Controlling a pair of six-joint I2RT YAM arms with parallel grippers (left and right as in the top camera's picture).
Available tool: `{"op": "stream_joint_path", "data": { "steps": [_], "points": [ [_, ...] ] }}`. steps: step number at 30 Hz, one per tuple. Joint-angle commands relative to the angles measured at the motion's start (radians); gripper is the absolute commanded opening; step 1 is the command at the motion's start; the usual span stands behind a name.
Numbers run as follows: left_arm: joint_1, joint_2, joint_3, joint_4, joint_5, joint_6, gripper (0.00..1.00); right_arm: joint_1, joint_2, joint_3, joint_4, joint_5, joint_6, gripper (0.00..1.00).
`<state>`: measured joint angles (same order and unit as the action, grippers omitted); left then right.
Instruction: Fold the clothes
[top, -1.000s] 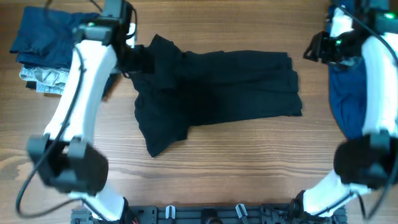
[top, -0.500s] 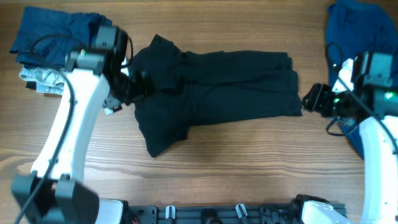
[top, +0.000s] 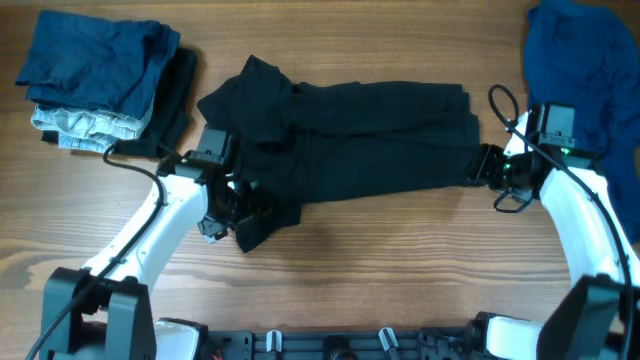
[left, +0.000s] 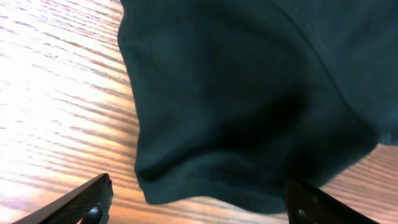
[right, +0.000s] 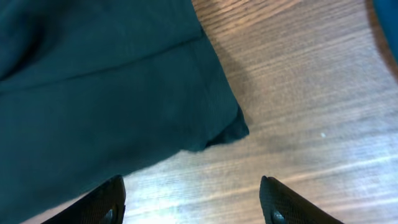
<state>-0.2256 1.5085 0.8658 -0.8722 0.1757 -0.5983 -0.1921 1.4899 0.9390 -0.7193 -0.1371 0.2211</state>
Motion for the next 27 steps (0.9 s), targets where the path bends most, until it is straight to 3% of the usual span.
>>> {"op": "stream_joint_path", "data": {
  "steps": [1,9,16,18,20,22,27],
  "points": [
    [-0.002,0.0,-0.042,0.033,0.015,-0.043,0.85,-0.006,0.082,-0.005,0.026,0.003,0.014,0.7],
    [-0.018,0.025,-0.139,0.1,0.019,-0.096,0.78,-0.006,0.13,-0.005,0.056,0.003,0.014,0.69],
    [-0.085,0.025,-0.176,0.181,0.019,-0.151,0.64,-0.006,0.13,-0.005,0.06,0.003,0.014,0.69],
    [-0.107,0.026,-0.18,0.202,0.013,-0.151,0.54,-0.006,0.13,-0.005,0.058,0.003,0.015,0.69],
    [-0.109,0.025,-0.18,0.224,0.012,-0.151,0.22,-0.006,0.13,-0.005,0.058,0.0,0.015,0.69],
    [-0.1,0.025,-0.179,0.244,0.01,-0.151,0.04,-0.006,0.13,-0.005,0.061,0.0,0.014,0.68],
    [-0.042,0.019,-0.163,0.251,0.015,-0.149,0.04,-0.005,0.148,-0.005,0.088,0.0,-0.003,0.64]
  ]
}}
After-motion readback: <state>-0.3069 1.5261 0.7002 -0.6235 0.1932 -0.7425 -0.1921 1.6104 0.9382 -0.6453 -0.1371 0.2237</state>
